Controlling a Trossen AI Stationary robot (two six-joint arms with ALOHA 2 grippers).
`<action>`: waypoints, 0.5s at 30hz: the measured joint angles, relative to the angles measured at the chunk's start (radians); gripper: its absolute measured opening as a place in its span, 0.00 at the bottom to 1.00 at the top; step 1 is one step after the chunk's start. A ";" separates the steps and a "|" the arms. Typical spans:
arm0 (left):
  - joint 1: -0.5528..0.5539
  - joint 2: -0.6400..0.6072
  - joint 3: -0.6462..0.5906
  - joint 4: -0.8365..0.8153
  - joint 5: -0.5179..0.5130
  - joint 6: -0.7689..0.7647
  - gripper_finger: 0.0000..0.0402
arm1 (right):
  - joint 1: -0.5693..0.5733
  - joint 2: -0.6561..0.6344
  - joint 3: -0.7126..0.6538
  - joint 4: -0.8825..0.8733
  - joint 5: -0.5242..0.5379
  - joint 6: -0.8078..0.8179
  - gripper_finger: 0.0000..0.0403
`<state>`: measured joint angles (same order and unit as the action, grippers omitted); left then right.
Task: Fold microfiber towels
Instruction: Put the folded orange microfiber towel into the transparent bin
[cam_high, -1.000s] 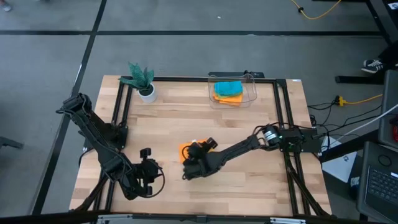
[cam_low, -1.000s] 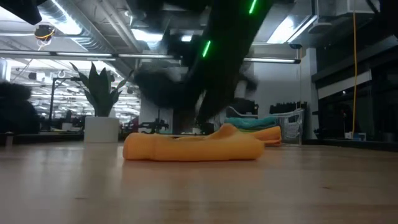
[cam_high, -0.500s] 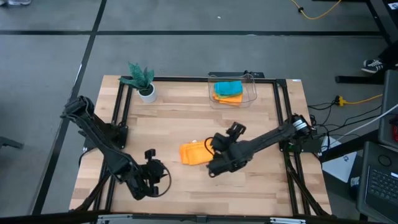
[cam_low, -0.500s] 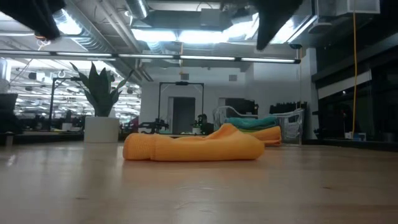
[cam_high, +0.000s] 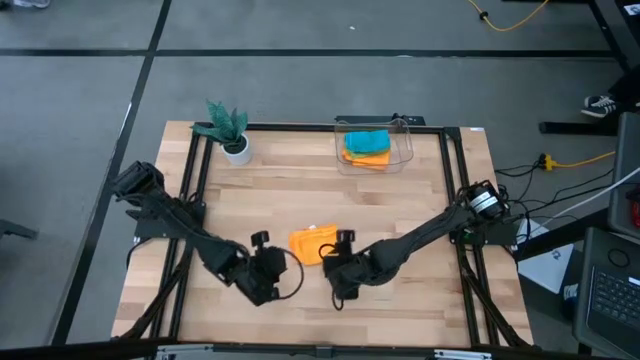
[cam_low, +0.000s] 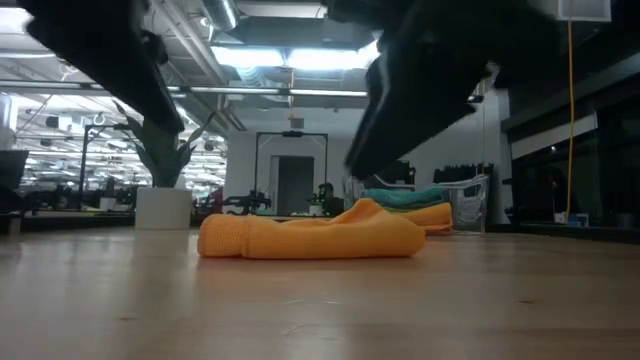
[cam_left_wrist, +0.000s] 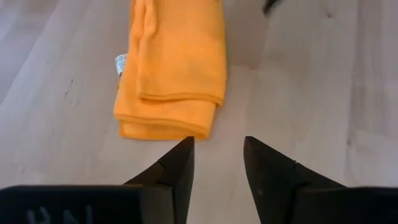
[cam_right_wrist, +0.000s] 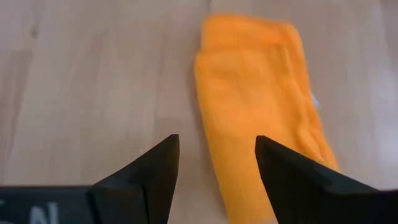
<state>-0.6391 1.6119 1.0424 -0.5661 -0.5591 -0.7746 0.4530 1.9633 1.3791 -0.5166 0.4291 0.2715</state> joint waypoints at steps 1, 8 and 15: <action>0.011 0.001 0.000 0.002 0.006 0.000 0.33 | 0.000 0.000 -0.028 0.071 -0.005 -0.025 0.53; 0.132 0.006 0.000 0.015 0.029 0.099 0.39 | 0.003 0.001 -0.109 0.285 -0.005 -0.210 0.53; 0.326 0.048 0.001 0.115 0.091 0.238 0.39 | 0.003 0.078 -0.109 0.286 0.057 -0.227 0.53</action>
<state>-0.3127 1.6601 1.0433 -0.4511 -0.4684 -0.5370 0.4562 2.0413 1.2704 -0.2310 0.4866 0.0444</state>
